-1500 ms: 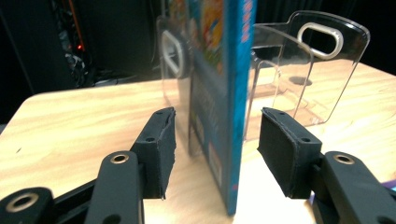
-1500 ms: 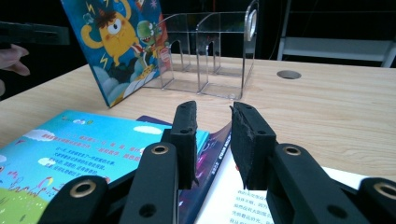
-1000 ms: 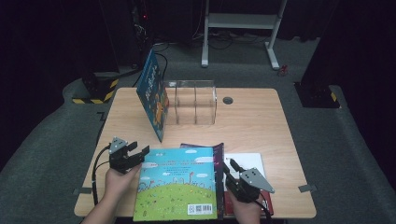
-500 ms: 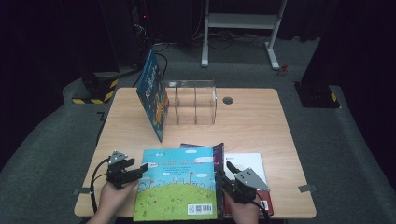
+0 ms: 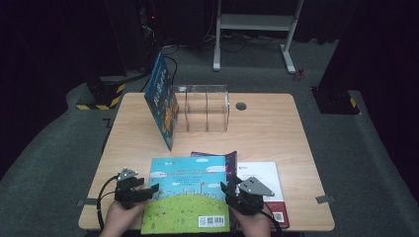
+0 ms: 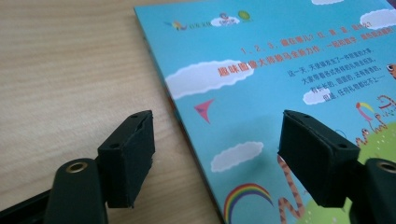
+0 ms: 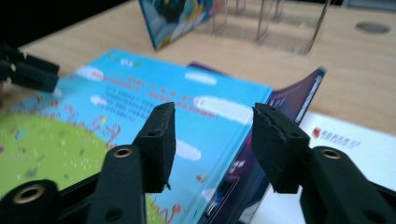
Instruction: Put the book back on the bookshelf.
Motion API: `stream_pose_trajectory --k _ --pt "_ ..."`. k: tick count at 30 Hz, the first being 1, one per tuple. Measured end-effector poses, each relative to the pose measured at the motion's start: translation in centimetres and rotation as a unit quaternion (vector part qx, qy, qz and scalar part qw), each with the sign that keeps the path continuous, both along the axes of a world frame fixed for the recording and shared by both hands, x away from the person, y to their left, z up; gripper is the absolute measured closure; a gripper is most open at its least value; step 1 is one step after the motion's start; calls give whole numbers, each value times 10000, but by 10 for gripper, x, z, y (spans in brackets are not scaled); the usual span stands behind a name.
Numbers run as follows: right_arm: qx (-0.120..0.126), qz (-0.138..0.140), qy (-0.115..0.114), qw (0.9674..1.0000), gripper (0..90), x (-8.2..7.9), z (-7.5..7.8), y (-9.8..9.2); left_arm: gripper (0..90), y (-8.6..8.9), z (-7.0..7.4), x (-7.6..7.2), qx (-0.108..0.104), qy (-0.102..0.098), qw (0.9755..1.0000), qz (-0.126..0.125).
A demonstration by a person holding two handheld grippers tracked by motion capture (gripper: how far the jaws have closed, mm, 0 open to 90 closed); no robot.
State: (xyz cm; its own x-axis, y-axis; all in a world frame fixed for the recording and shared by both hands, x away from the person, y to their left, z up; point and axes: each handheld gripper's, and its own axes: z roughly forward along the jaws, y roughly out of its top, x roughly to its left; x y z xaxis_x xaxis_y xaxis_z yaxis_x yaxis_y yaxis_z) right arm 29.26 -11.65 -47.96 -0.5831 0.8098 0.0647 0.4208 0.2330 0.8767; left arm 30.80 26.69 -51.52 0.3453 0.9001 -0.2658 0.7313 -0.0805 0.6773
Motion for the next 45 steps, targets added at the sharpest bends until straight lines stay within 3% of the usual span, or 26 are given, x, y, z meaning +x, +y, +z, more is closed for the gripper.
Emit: stream_pose_trajectory --k 3,9,13,15,19,22,27,32,40,45 --pt "-200 100 124 9997 447 2 -1 4 256 -1 -1 -1 -22 70 10000 -24" --pt "-261 163 592 9978 342 2 -1 10 229 -6 -1 -3 -59 107 9999 -85" --pt "-447 153 764 9960 293 3 -2 16 195 -14 -1 -4 69 68 9998 -187" --pt "-427 128 856 9953 285 3 -2 17 182 -17 -1 -5 157 60 9996 -223" --pt "-609 79 1083 9922 267 8 -3 23 175 -19 -1 -5 192 53 9995 -246" --pt "-747 55 1121 9909 268 9 -5 25 174 -18 -1 -4 117 90 9996 -253" --pt "-829 -6 1432 9862 248 15 -6 30 175 -18 -1 -3 99 117 9996 -237" --pt "-914 -22 1492 9846 248 18 -7 32 154 -19 -1 -3 30 164 9997 -185" --pt "-937 49 1579 9830 258 18 -9 33 134 -27 0 0 357 127 9992 -146" --pt "-960 152 1690 9808 267 21 -11 34 134 -28 1 2 279 217 9994 -39"
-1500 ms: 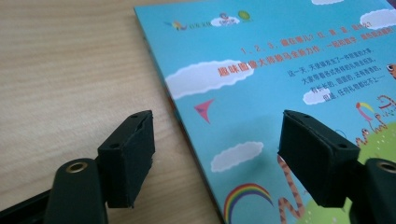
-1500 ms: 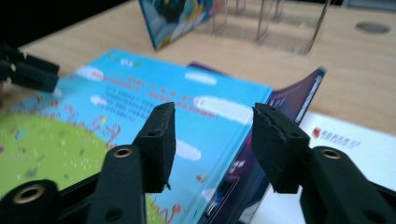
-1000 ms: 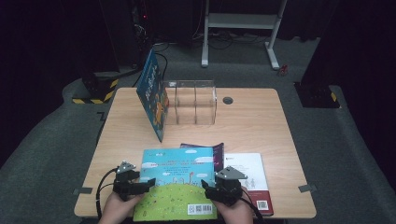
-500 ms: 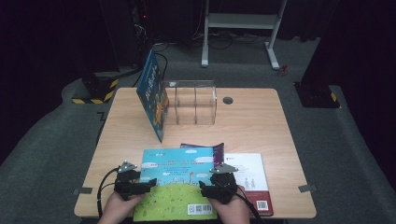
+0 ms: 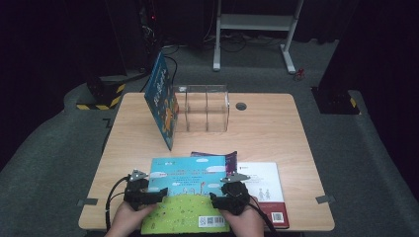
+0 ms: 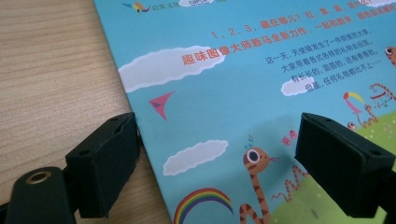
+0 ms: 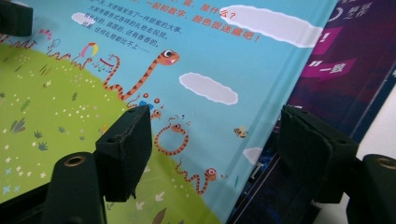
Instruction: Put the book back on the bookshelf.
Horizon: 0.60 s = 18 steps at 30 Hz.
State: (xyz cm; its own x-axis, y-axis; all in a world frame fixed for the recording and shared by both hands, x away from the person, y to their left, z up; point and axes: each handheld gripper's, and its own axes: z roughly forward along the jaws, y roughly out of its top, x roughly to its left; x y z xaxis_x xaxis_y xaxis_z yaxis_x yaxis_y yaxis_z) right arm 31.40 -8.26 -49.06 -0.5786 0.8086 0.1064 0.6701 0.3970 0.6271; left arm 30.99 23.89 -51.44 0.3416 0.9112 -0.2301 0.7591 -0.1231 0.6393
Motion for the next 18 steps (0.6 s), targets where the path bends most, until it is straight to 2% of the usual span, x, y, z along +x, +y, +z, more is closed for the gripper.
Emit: stream_pose_trajectory --k 4,11,12,14,18 --pt "-28 39 117 9999 276 2 -1 2 133 -1 1 3 60 31 10000 -10" --pt "-58 20 146 9999 264 2 -1 3 129 -2 2 9 64 122 9999 -4" --pt "-97 69 82 9999 263 3 -2 3 134 -2 3 9 66 138 9999 1" --pt "-120 57 79 9999 262 2 -2 3 166 1 3 10 48 135 9999 11" --pt "-110 8 83 9999 273 2 -2 3 320 9 4 9 -86 136 9997 177"
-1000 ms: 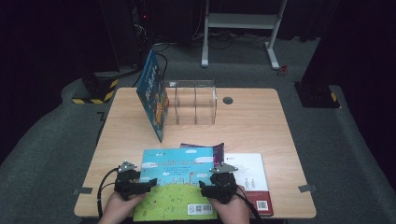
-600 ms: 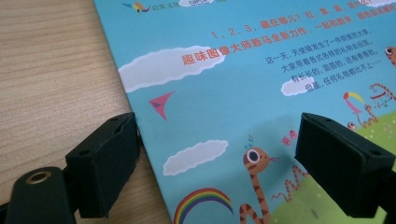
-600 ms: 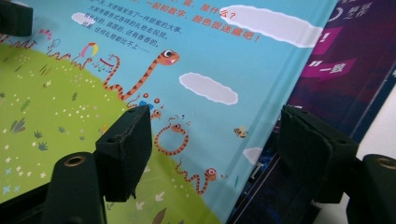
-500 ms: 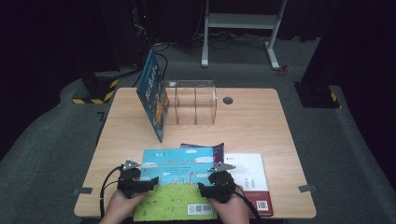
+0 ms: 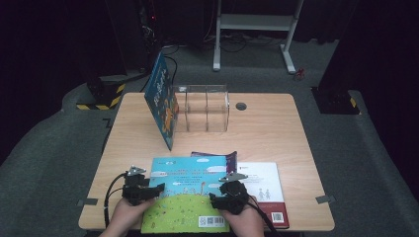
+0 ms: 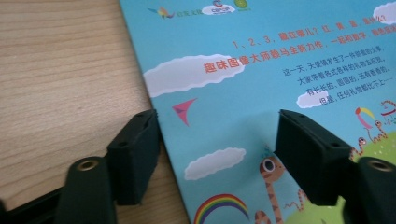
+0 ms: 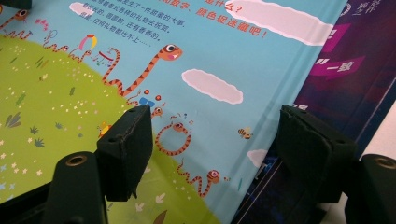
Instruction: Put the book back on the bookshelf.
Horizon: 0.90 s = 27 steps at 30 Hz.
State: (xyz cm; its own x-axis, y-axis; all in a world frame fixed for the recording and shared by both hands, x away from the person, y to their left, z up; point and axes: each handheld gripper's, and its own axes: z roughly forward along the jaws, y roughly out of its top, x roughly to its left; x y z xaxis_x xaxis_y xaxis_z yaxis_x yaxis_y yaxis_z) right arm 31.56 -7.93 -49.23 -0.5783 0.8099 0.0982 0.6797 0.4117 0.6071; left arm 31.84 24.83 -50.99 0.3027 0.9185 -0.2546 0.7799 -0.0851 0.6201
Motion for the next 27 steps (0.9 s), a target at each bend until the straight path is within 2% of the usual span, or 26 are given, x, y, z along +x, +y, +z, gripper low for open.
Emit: stream_pose_trajectory --k 2,9,13,14,15,16,17,18,19,22,25,27 --pt "-34 -13 -13 10000 281 0 0 0 364 2 1 0 -16 22 10000 48" --pt "-57 -56 -30 10000 294 -1 0 0 472 1 3 -6 179 -200 9996 120" --pt "-64 -65 -57 9999 292 -1 0 0 577 -2 6 -12 426 -441 9980 139" --pt "-61 -68 -57 9999 294 -1 0 0 653 0 6 -13 -318 -379 9982 -344" --pt "-61 -34 -82 9999 298 -1 0 0 747 -3 4 -11 -1042 -89 9927 -597" --pt "-30 -38 -15 10000 305 -1 0 0 713 -15 3 -13 -785 -21 9936 -809" --pt "-34 -18 3 10000 304 0 -1 0 675 -25 5 -19 -193 -374 9951 -896" --pt "-21 -16 -7 10000 305 0 -1 0 600 -30 8 -22 237 -515 9950 -817" --pt "3 -8 -5 10000 305 0 -1 -1 504 -28 9 -24 318 -561 9949 -772" --pt "184 -20 89 9998 303 1 0 -5 495 -17 9 -23 302 -535 9964 -578" --pt "228 10 148 9996 271 2 0 -5 418 -7 5 -23 199 -503 9978 -373" --pt "226 -1 210 9995 262 1 1 -4 357 -6 4 -23 240 -495 9980 -306"
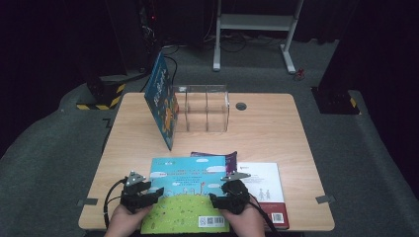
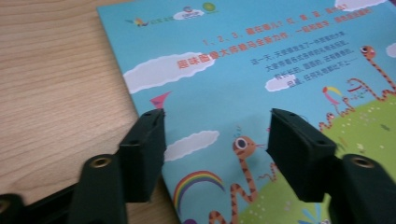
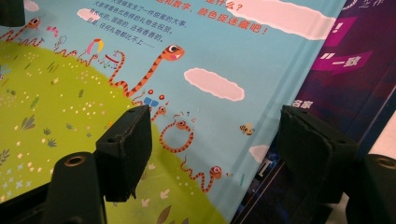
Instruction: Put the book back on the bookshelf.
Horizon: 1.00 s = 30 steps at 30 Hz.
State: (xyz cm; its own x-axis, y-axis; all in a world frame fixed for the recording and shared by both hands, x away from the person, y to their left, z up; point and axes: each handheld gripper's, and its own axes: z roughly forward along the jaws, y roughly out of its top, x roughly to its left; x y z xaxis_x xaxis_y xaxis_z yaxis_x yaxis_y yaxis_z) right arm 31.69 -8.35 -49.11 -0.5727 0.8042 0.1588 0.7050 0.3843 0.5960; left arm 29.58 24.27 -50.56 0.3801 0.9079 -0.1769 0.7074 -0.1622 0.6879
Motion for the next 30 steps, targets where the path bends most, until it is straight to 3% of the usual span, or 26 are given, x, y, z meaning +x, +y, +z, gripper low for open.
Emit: stream_pose_trajectory --k 8,11,17,22,30 --pt "0 -77 17 10000 241 -4 1 1 317 2 -2 1 -26 -50 10000 13" --pt "-16 -83 43 10000 233 -8 1 2 257 2 -8 4 -25 175 9998 71" --pt "-20 -255 95 9996 229 -11 0 5 203 0 -10 4 -84 219 9997 67" --pt "-45 -451 168 9988 198 -9 0 10 187 0 -9 4 -155 279 9995 67" --pt "-109 -629 358 9973 151 2 -2 19 163 1 -9 5 -5 270 9996 16"
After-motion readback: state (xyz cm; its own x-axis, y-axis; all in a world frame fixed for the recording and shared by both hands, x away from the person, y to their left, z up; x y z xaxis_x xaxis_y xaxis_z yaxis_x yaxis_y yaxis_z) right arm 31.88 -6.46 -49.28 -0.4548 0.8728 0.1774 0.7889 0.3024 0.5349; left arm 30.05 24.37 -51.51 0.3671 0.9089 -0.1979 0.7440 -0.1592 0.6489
